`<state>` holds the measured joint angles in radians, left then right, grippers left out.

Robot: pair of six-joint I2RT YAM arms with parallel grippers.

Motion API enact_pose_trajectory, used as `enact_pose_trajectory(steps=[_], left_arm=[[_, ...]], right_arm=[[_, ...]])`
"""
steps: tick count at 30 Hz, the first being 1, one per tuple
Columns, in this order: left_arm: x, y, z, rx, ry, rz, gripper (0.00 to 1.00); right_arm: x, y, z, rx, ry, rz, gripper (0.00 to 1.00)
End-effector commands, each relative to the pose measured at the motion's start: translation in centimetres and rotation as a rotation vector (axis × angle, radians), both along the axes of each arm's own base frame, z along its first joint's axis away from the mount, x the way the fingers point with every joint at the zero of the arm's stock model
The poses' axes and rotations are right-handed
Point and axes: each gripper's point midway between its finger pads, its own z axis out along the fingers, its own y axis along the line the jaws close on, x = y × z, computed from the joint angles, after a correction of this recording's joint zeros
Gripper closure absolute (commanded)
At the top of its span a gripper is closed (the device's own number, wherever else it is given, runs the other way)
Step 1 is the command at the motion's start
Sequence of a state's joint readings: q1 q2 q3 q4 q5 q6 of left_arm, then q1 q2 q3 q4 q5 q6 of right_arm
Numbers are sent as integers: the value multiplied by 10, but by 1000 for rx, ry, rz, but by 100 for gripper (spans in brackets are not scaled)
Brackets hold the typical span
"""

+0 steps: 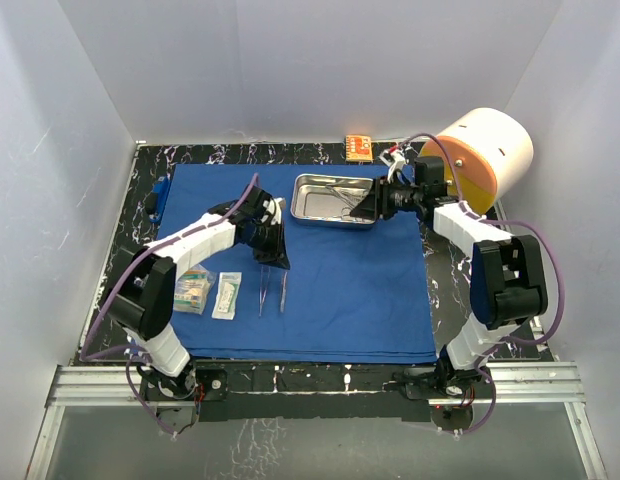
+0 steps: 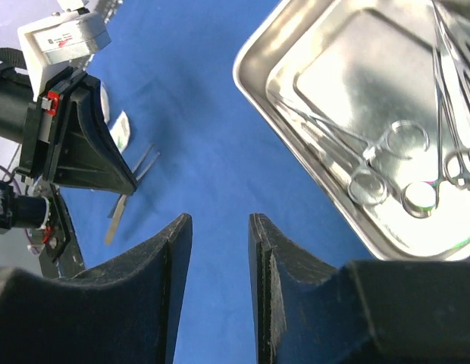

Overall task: Open and lay out the surgical kit
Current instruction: Place the medical item in the surgical kit.

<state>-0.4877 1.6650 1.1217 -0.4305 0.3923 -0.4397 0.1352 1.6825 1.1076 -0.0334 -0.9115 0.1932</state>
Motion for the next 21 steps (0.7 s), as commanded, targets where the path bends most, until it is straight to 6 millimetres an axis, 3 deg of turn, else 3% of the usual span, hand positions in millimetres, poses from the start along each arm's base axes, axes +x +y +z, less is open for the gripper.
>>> enact_pose_trajectory(steps=[1,21], left_arm=[[-9,8,-10,81,85,29,100],[-1,13,-29,181,87,3,100]], right_arm=[[-6,-18,-5,-56,-52,-21,66],[-6,-30,-16,-8,12,-18,69]])
